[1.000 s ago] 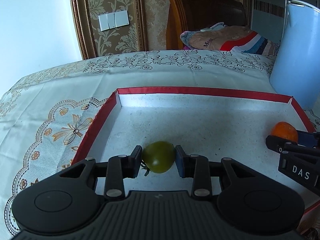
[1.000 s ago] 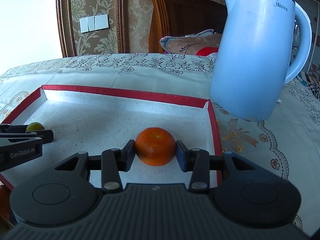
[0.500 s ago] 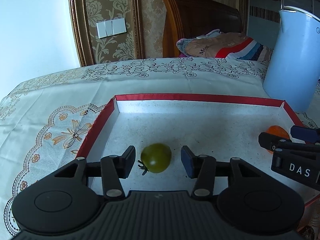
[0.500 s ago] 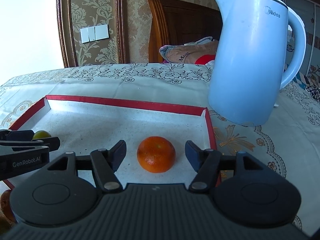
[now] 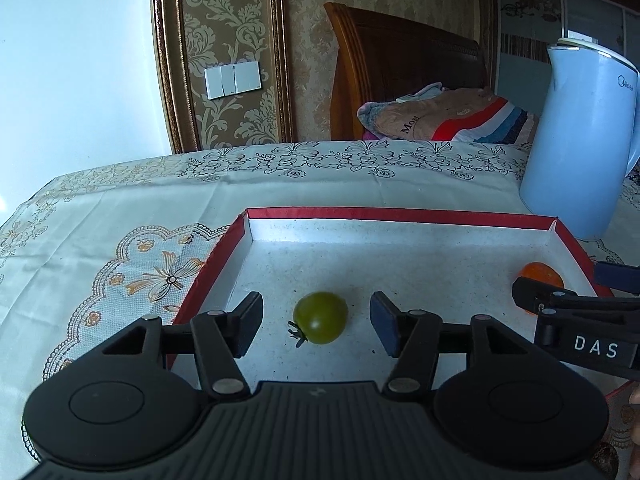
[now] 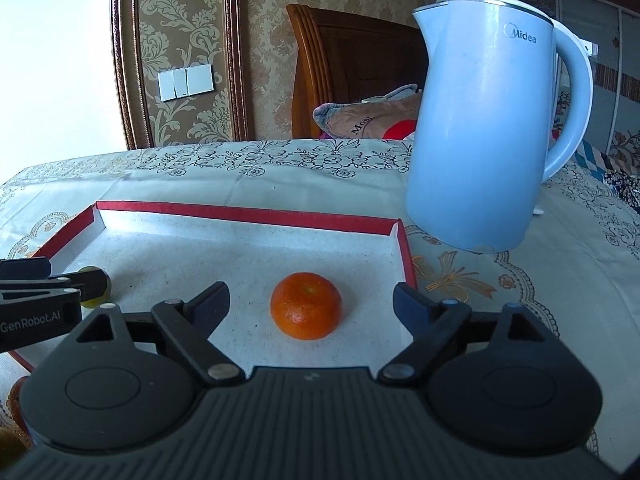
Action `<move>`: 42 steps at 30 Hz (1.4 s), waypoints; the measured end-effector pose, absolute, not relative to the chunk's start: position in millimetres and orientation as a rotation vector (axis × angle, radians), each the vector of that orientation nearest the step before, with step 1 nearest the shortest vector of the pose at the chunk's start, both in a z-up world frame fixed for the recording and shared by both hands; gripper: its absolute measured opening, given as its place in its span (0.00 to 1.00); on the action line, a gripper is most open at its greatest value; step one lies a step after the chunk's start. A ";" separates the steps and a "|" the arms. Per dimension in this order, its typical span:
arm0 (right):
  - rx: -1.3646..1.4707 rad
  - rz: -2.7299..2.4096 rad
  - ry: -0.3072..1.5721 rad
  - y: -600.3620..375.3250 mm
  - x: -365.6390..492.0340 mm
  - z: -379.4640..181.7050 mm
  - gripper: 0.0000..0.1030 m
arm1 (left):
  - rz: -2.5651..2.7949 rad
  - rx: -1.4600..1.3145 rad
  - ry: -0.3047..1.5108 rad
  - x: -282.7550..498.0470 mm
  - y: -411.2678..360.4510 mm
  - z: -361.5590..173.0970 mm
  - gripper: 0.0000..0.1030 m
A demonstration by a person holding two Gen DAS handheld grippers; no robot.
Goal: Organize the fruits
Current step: 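Lift both open tools out of the tray and back toward the fruits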
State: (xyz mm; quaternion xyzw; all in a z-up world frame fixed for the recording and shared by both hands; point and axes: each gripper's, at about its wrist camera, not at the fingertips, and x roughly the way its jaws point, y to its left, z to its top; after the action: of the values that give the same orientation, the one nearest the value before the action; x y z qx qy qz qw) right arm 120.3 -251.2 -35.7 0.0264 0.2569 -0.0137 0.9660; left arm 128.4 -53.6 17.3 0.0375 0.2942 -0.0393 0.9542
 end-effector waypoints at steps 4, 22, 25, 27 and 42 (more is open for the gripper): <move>0.060 -0.031 0.504 -252.5 113.9 -34.0 0.92 | -0.079 0.084 0.572 118.5 -53.0 19.6 0.57; 0.114 -0.011 0.494 -259.6 73.5 -38.8 0.96 | -0.093 0.068 0.532 62.0 -37.2 16.6 0.63; 0.120 -0.012 0.490 -260.9 66.0 -39.8 0.97 | -0.101 0.047 0.536 51.2 -28.5 15.1 0.63; 0.132 -0.009 0.493 -263.2 60.5 -41.1 0.97 | -0.106 0.032 0.535 43.4 -21.8 14.7 0.63; 0.219 -0.007 0.508 -280.5 17.8 -55.2 0.97 | -0.087 -0.009 0.548 3.0 17.7 2.5 0.63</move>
State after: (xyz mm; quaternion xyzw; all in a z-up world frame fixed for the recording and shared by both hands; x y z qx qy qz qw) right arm 17.8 -280.5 -55.2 0.1080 0.2507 -0.0036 0.9620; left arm 3.0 17.7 2.5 -0.0045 0.2707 -0.0428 0.9617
